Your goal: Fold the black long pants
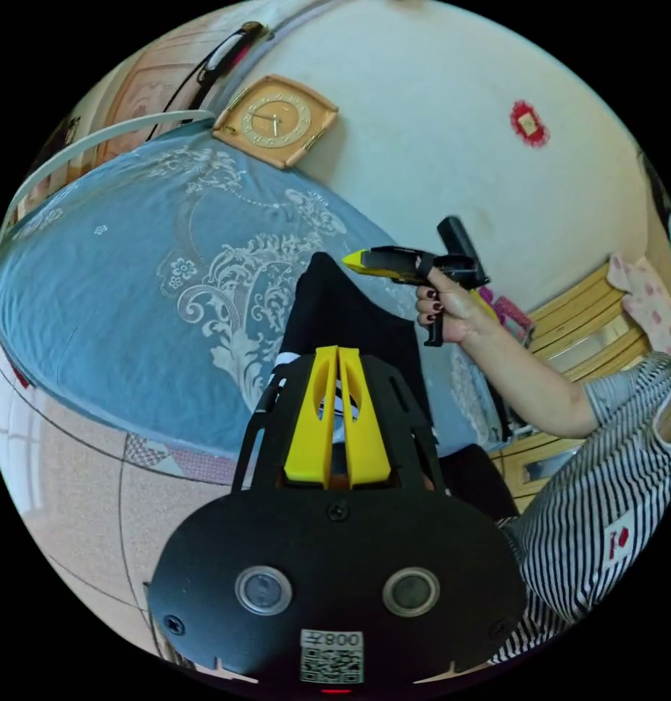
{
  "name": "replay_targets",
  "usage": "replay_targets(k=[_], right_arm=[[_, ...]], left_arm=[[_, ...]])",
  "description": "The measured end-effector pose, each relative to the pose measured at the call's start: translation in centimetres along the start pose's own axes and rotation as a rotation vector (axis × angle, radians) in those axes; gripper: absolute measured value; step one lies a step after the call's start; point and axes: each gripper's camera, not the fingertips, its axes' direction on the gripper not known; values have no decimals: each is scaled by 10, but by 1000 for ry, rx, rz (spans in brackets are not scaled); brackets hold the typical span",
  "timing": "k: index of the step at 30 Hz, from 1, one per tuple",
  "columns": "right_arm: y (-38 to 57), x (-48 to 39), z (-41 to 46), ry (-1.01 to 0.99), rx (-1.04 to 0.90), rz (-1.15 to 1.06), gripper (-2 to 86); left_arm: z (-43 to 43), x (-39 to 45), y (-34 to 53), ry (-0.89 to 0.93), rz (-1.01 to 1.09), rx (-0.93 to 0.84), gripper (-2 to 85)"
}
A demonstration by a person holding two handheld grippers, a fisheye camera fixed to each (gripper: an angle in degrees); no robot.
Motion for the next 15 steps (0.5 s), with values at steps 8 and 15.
replay_targets(k=[8, 15], right_arm=[[-36, -39, 52, 242, -206, -81, 1], [-18, -64, 18, 204, -121, -129, 0]], left_arm=[[44, 32, 11, -257, -2, -127, 1], [36, 93, 12, -286, 21, -106, 1]])
